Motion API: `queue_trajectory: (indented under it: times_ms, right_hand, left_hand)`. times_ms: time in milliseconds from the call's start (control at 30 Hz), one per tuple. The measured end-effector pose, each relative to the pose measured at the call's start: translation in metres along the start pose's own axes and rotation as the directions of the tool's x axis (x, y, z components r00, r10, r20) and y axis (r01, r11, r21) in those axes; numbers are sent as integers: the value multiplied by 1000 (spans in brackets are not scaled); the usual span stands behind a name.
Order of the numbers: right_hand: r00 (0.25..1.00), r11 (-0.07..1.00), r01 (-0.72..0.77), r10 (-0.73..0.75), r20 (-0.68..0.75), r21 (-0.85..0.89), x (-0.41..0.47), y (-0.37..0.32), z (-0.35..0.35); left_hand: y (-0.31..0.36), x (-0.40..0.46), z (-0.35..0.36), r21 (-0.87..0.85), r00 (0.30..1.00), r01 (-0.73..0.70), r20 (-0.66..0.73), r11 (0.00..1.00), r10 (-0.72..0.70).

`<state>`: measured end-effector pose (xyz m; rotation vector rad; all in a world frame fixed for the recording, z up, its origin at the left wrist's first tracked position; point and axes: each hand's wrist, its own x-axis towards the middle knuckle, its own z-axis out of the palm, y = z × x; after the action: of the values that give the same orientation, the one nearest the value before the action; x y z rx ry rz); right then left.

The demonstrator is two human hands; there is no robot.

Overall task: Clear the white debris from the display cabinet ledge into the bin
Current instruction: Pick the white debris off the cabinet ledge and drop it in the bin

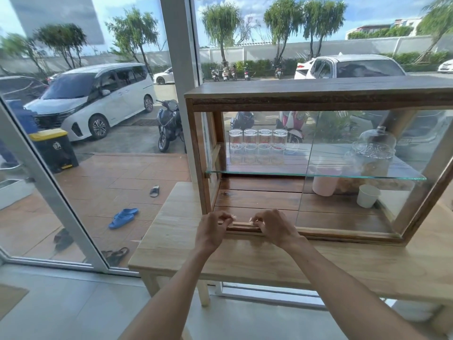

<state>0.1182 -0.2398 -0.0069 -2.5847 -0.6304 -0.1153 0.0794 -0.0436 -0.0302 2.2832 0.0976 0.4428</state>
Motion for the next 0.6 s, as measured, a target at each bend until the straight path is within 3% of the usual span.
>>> queue_trajectory:
  times_ms: [133,267,467,600]
  right_hand:
    - [999,997,-31,32,-8,72,-3,-13,-1]
    - [993,962,-67,90,-77,265,-5,-26,5]
    - [979,741,-188,197,58,644,-13,-58,24]
    - [980,641,-197,148,133,742,-22,-91,43]
  left_hand:
    - [2,-12,-17,-200,989,147,18,969,-146]
    - [-1,-28,-36,-284,979,191,-15,940,-203]
    - [-16,-66,-72,-405,939,299,-37,864,-343]
    - [-31,-99,-95,-471,898,331,-109,817,-426]
